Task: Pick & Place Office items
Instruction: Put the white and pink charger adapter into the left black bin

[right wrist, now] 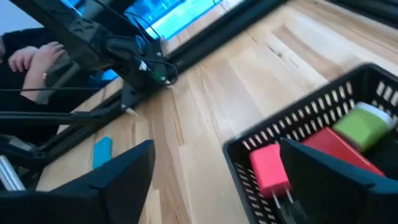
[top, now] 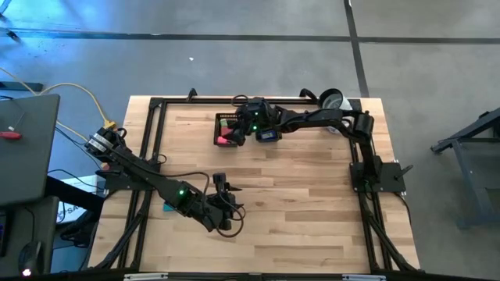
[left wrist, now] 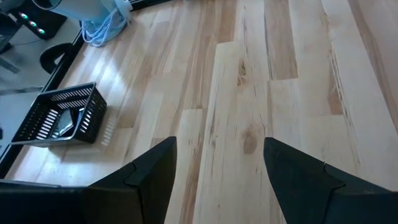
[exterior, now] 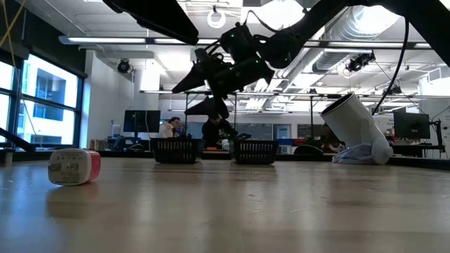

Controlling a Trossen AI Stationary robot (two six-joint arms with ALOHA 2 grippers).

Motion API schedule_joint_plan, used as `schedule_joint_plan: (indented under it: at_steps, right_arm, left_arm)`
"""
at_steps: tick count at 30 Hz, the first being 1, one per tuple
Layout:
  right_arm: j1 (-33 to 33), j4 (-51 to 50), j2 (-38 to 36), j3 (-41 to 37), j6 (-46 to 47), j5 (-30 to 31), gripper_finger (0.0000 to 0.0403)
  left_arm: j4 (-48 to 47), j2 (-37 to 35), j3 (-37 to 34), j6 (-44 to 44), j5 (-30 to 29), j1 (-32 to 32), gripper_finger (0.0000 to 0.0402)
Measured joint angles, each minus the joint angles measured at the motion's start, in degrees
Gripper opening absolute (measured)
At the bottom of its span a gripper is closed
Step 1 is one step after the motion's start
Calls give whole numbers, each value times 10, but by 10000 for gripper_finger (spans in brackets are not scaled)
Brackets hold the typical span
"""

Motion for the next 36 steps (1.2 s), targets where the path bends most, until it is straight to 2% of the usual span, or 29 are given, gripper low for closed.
schedule_joint_plan:
  at_steps: [6,16,19,24,28,33,36]
  right_arm:
    - [-1,-19,0,0,-3,12,343]
    - [1,-82,-28,0,-4,-81,314]
    - [6,-110,-61,0,-32,-83,303]
    - [32,-174,-133,0,-92,-38,286]
    - [58,-277,-183,0,-125,-1,282]
    - [111,-407,-219,0,-153,78,281]
    - [156,-434,-228,0,-158,144,281]
  left_arm:
    - [-4,0,0,-2,0,0,229]
    - [-79,0,0,-34,-9,0,229]
    - [-99,0,0,-40,-12,0,229]
    - [-144,0,0,-70,-36,0,229]
    - [-189,0,0,-106,-37,0,229]
    - [-249,0,0,-149,-39,0,229]
    - [-272,0,0,-169,-39,1,229]
